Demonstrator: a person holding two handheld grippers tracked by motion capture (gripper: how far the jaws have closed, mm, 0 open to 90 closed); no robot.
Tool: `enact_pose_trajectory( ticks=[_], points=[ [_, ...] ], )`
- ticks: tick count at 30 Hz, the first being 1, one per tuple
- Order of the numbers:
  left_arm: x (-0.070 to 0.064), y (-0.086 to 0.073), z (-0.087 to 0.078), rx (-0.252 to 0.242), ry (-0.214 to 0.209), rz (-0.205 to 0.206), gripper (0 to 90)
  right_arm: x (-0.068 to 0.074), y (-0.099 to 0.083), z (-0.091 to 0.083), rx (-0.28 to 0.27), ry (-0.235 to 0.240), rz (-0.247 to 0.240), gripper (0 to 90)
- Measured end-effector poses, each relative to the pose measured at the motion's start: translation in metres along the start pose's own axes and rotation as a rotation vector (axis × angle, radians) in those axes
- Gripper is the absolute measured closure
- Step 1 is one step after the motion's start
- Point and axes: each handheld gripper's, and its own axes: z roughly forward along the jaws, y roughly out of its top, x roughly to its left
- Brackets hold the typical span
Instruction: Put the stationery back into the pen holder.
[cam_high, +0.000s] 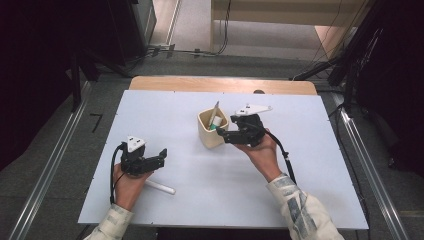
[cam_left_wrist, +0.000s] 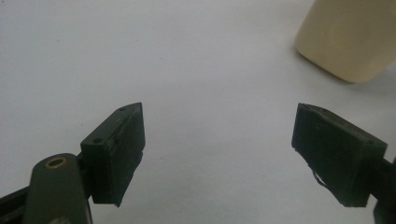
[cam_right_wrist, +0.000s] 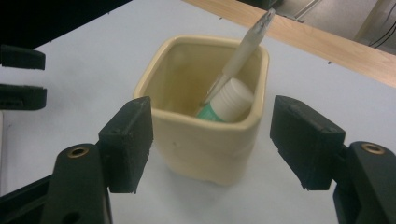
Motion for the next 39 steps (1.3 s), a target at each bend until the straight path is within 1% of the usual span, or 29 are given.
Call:
enact_pose_trajectory(
  ticks=[10, 18, 24, 28, 35, 39],
  points=[
    [-0.002, -0.001, -0.004, -0.001, -0.003, 0.001, 17.7, -0.002, -0.023, -0.012, 0.02, -0.008, 0.006, 27.7],
    [-0.001, -0.007, -0.017, -0.013, 0.008, -0.013, 17.8, -0.008, -0.04, -0.02, 0.036, -0.018, 0.016, 27.7],
    [-0.004, -0.012, -0.026, -0.011, 0.024, 0.002, 17.8, -0.013, -0.049, -0.026, 0.044, -0.031, 0.028, 27.7],
    [-0.004, -0.015, -0.029, -0.014, 0.025, -0.002, 17.8, -0.016, -0.054, -0.029, 0.048, -0.036, 0.035, 27.6],
    [-0.001, -0.019, -0.035, -0.015, 0.033, -0.014, 17.9, -0.016, -0.063, -0.031, 0.063, -0.037, 0.039, 27.5],
    [0.001, -0.022, -0.037, -0.012, 0.037, -0.018, 17.9, -0.013, -0.07, -0.03, 0.076, -0.031, 0.035, 27.5]
  ],
)
